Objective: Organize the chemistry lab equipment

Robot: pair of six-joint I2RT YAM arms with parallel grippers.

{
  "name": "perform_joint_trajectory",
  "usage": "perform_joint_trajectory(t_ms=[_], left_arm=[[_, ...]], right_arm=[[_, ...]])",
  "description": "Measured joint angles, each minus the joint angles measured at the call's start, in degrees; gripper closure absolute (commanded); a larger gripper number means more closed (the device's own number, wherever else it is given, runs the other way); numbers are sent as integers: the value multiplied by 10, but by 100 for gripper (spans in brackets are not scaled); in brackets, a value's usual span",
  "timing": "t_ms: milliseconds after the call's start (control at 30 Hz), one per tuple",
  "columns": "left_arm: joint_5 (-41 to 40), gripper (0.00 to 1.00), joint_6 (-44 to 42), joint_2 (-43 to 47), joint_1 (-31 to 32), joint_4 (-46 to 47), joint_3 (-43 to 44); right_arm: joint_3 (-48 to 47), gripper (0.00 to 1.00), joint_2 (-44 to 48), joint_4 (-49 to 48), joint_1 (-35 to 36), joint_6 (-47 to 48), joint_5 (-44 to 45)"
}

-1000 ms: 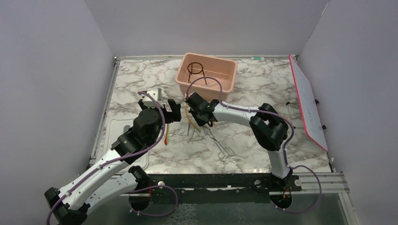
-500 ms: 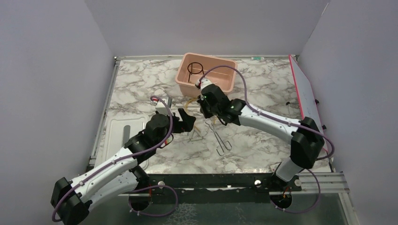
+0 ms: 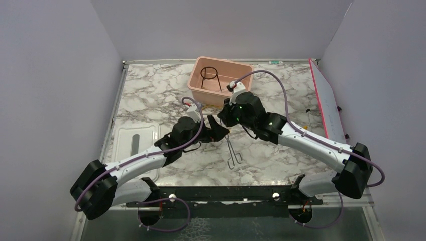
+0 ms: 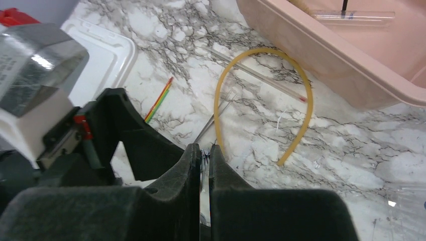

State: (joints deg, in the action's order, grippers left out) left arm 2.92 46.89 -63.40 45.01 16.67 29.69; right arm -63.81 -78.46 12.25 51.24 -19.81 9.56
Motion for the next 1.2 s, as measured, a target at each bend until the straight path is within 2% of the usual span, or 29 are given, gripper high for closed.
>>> perform_joint_trajectory(t_ms=[67, 267, 467, 533, 567, 633, 667, 733, 800, 1000, 1200], left_arm=[[14, 26, 5, -23, 0, 13, 13], [29, 59, 24, -35, 0, 44, 18], [40, 99, 31, -33, 1, 69, 18], [47, 100, 27, -31, 2, 75, 18], [53, 100, 24, -31, 4, 78, 19], [54, 100, 22, -28, 7, 78, 20], [54, 100, 22, -27, 6, 77, 20], [52, 100, 22, -25, 6, 73, 20], [47, 100, 22, -22, 3, 70, 20], [26, 100, 22, 3, 1, 68, 20], [4, 100, 22, 16, 1, 68, 20]], right_arm=[[2, 99, 9, -4, 0, -12, 0], [1, 99, 31, -22, 0, -32, -7], [2, 99, 31, -24, 0, -39, -12], [2, 99, 31, -24, 0, -38, -13], [2, 94, 31, -24, 0, -38, -14], [1, 68, 32, -24, -1, -37, -16], [1, 59, 32, -24, -1, -37, -16], [1, 49, 34, -22, -1, -38, -16], [3, 45, 45, -18, -1, -36, -16], [40, 44, 122, -16, -1, -18, -23], [91, 43, 153, 5, -2, 41, -82]])
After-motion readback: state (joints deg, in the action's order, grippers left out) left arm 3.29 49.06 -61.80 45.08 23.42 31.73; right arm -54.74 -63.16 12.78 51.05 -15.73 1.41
